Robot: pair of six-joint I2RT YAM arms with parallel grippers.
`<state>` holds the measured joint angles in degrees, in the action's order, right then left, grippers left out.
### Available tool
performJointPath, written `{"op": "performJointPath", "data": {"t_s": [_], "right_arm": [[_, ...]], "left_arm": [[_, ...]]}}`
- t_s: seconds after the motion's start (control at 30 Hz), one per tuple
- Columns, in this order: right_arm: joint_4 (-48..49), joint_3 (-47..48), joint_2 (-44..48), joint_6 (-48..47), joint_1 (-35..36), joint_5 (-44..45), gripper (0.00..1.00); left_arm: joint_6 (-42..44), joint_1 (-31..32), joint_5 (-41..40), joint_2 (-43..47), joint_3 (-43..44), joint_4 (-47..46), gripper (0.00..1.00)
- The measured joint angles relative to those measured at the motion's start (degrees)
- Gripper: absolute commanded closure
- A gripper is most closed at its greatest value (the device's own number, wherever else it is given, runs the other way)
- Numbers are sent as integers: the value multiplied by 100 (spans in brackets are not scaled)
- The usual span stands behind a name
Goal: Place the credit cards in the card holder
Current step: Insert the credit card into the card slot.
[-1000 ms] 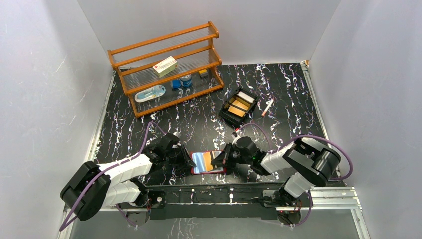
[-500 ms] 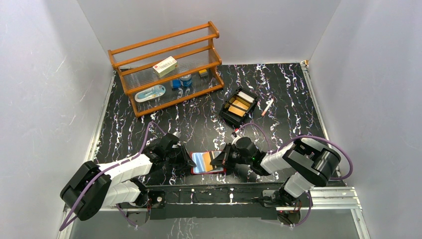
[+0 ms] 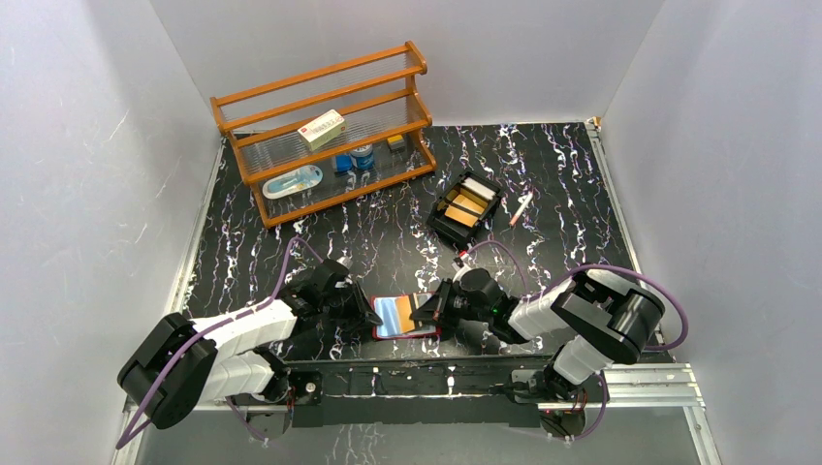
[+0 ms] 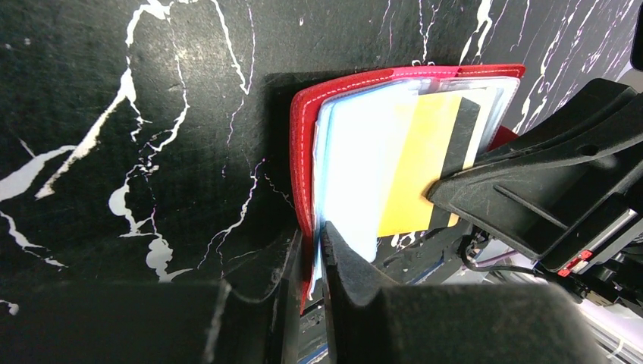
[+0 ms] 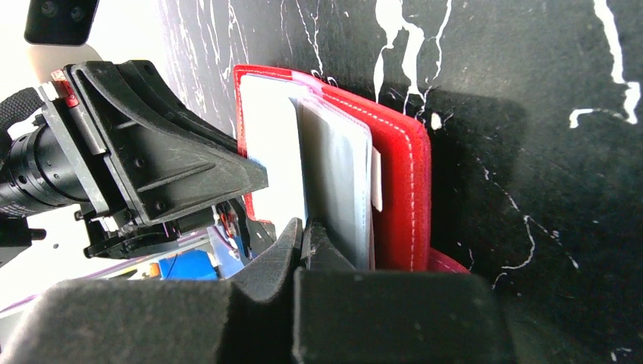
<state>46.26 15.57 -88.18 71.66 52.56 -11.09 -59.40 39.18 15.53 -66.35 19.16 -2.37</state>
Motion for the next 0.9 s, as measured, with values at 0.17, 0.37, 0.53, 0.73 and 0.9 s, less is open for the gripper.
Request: {"op": "performJointPath", "data": {"t_s": [0.17,0.37,0.53,0.73,0.9], "right_arm": [[15,7,-2,-7,66,48,100],[-17,103,-17,-66,203,111,100],[-136,118,-17,-96,229,166,89],[-1115,579,98,-315,245,267,70],[-2540,1088,540,-673,297,697,69]], "left_arm": [[-26,0,39,0,-4,-2,82],[-101,2,177,22,-9,-22,73],[-142,2,234,133,-85,-42,72],[-173,2,293,118,-125,-125,75],[-175,2,326,50,-125,-184,77]]}}
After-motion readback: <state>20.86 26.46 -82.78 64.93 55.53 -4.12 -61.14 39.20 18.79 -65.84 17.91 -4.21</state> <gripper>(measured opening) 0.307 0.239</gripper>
